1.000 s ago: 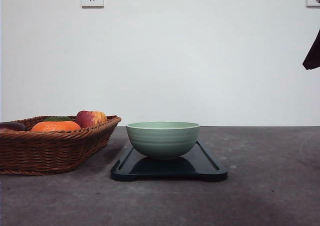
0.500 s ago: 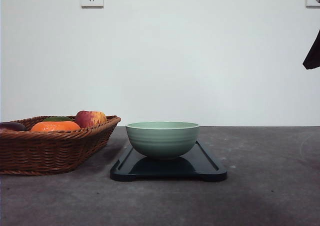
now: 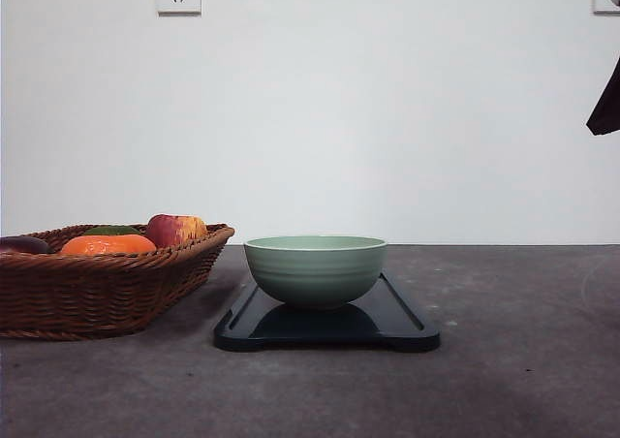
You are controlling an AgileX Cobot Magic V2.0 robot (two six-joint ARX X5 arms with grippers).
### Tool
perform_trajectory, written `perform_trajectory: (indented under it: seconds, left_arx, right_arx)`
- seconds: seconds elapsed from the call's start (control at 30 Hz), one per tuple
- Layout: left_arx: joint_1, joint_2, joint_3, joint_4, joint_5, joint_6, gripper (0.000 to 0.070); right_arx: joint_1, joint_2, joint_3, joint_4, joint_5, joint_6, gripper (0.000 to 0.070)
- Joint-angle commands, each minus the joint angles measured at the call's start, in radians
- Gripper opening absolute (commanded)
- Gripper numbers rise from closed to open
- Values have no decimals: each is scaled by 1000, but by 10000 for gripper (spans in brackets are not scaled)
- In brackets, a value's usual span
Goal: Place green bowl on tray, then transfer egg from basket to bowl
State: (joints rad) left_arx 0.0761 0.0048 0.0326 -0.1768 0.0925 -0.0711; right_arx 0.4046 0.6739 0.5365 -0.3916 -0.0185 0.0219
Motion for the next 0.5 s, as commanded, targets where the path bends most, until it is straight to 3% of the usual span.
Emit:
perform_trajectory:
  seconds: [0.0, 0.23, 0.47]
  left_arx:
    - [1, -2, -19, -7, 0, -3, 0]
    - [1, -2, -19, -7, 0, -3, 0]
    - [1, -2, -19, -7, 0, -3, 0]
  right_arx:
    - [5, 3, 3, 9, 0, -3, 17]
    - [-34, -63, -6, -18, 61, -49, 15]
    - [-258, -287, -184, 51, 34, -59, 15]
